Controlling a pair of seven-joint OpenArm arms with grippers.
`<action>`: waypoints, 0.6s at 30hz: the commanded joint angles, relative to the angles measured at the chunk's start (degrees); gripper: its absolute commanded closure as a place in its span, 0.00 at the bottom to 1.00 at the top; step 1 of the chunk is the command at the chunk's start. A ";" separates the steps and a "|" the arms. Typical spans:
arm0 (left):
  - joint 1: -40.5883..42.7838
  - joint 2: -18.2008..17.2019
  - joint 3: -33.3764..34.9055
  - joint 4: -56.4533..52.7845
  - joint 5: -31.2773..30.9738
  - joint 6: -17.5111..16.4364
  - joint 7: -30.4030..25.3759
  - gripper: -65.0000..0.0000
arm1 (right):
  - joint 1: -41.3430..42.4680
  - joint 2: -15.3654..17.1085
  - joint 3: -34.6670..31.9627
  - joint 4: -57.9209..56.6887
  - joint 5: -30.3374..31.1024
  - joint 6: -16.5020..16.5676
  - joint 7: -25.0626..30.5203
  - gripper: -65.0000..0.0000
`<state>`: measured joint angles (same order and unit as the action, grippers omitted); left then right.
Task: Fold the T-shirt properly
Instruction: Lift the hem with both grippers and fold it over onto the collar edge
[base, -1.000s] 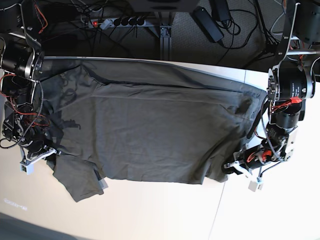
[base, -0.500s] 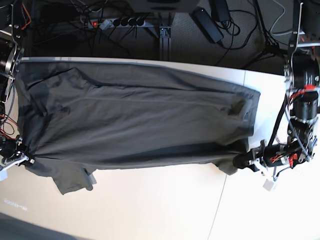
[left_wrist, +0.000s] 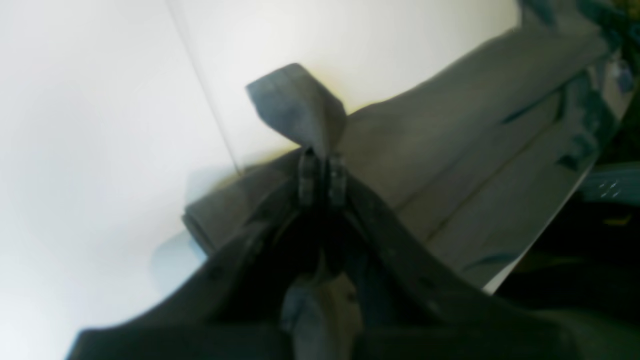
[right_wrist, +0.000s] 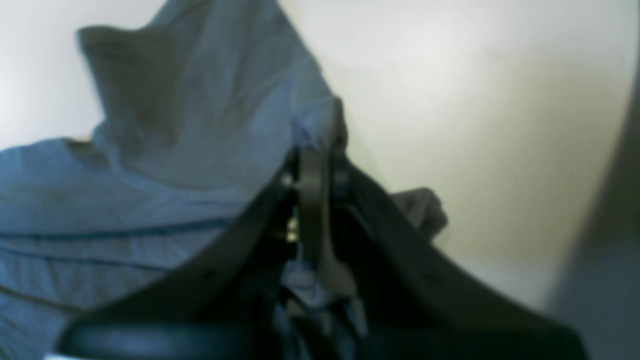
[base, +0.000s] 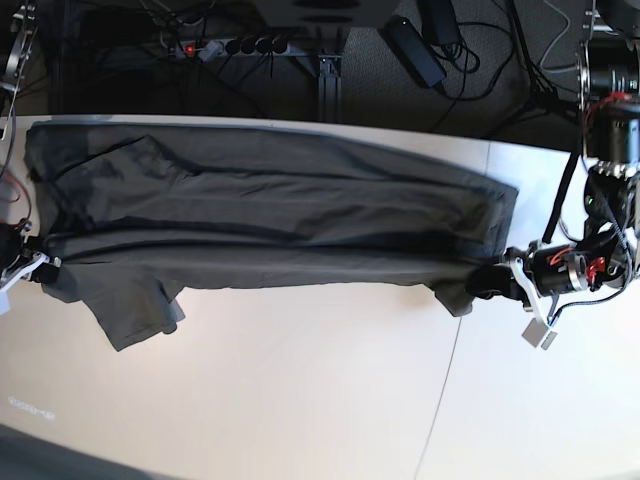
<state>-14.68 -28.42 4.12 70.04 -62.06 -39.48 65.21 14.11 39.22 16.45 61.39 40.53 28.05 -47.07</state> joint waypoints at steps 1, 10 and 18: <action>-0.09 -0.83 -0.33 2.84 -0.55 -0.52 -0.94 1.00 | -0.42 1.88 1.77 1.51 0.61 3.74 1.20 1.00; 3.39 -0.76 -0.33 6.29 0.42 -0.52 -2.19 1.00 | -6.23 1.57 4.48 1.81 -1.92 3.67 5.62 0.97; 3.30 -0.79 -0.33 6.29 2.82 -0.52 -2.45 1.00 | -3.52 1.84 4.48 1.88 -2.40 3.65 12.98 0.32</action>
<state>-10.20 -28.27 4.16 75.35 -58.35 -39.51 63.83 9.02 39.20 20.29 62.37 37.30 28.03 -36.05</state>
